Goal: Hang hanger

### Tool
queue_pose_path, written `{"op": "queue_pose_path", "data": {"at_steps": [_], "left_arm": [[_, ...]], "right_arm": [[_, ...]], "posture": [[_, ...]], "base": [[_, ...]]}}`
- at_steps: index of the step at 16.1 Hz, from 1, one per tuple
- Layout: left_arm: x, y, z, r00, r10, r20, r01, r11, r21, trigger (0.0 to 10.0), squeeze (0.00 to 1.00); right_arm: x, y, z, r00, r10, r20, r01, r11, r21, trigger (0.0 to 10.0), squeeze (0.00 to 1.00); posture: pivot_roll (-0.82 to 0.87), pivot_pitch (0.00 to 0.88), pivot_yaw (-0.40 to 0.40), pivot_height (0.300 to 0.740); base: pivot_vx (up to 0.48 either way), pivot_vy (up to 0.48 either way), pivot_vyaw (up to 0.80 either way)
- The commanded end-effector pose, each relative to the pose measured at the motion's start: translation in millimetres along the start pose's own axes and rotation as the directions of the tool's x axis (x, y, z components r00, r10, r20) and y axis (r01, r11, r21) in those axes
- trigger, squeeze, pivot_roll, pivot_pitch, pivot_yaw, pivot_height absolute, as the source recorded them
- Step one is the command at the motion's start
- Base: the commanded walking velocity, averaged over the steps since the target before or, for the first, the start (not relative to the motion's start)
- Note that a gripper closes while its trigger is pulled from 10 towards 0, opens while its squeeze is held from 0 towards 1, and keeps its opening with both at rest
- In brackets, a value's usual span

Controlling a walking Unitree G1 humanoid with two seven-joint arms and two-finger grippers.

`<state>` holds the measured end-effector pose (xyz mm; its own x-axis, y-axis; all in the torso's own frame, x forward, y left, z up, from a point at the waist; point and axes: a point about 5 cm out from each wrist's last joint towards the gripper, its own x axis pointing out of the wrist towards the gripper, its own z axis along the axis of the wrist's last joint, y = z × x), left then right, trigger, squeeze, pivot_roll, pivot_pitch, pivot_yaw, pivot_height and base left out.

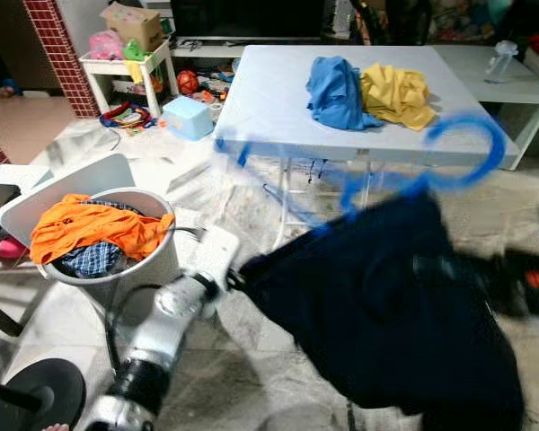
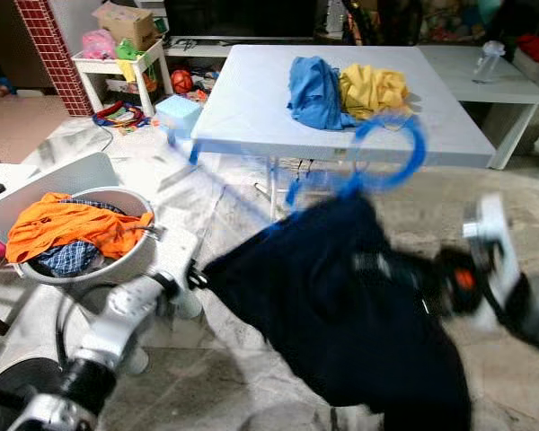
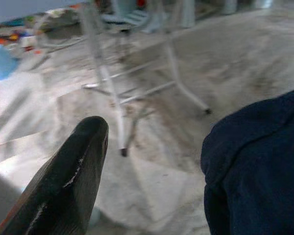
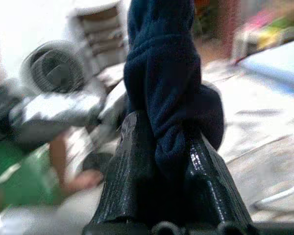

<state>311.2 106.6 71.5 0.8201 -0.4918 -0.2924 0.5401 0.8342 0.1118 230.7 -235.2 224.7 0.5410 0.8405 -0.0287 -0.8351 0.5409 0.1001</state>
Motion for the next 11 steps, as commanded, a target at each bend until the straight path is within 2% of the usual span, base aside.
{"op": "queue_pose_path", "data": {"at_steps": [1,2,3,4,7,8,10,11], "left_arm": [[-3.1,-3.3,-5,0.999,-0.031,-0.016,0.031,0.999,-0.015,10.0,0.0],[-4.5,-19.1,-1,0.994,-0.111,0.022,0.111,0.994,0.02,10.0,1.0],[-7.4,-32.1,0,0.986,-0.162,0.046,0.158,0.984,0.08,10.0,1.0],[-9.6,-35.9,0,0.983,-0.175,0.053,0.169,0.98,0.1,10.0,1.0],[-18.2,-34.2,1,0.982,-0.172,0.072,0.163,0.98,0.116,10.0,1.0],[-20.2,-32.7,3,0.984,-0.16,0.083,0.15,0.982,0.115,10.0,1.0],[-24.2,-34.0,10,0.982,-0.159,0.104,0.144,0.98,0.135,10.0,1.0],[-30.6,-36.9,20,0.975,-0.175,0.137,0.153,0.975,0.159,10.0,0.45]], "right_arm": [[1.7,-8.4,10,0.993,-0.104,0.06,0.107,0.993,-0.051,10.0,0.0],[16.0,-13.7,-5,0.98,-0.189,0.063,0.192,0.98,-0.046,10.0,0.0],[33.7,-19.4,-32,0.947,-0.32,0.036,0.321,0.947,-0.018,10.0,0.0],[42.3,-19.9,-43,0.926,-0.376,0.035,0.377,0.926,-0.005,10.0,0.0],[57.7,-20.4,-67,0.877,-0.481,0.002,0.481,0.876,-0.013,10.0,0.0],[59.5,-22.6,-72,0.861,-0.508,-0.01,0.508,0.861,-0.031,10.0,0.0],[54.9,-33.6,-80,0.806,-0.589,-0.059,0.575,0.803,-0.158,10.0,0.0],[48.1,-39.3,-86,0.792,-0.601,-0.11,0.566,0.789,-0.237,10.0,0.0]], "posture": [[-0.09,0.015,0.004,0.74],[-0.08,0.013,0.007,0.74],[-0.07,0.012,0.01,0.74],[-0.06,0.01,0.012,0.74],[-0.05,0.01,0.015,0.74],[-0.05,0.01,0.015,0.74],[-0.03,0.017,0.011,0.74],[-0.03,0.019,0.011,0.74]], "base": [[0.0,0.0,0.0],[0.0,0.0,0.0],[0.0,0.0,0.0],[0.0,0.0,0.0],[0.0,0.0,0.0],[0.0,0.0,0.0],[0.0,0.0,0.0],[0.0,0.0,0.0]]}}
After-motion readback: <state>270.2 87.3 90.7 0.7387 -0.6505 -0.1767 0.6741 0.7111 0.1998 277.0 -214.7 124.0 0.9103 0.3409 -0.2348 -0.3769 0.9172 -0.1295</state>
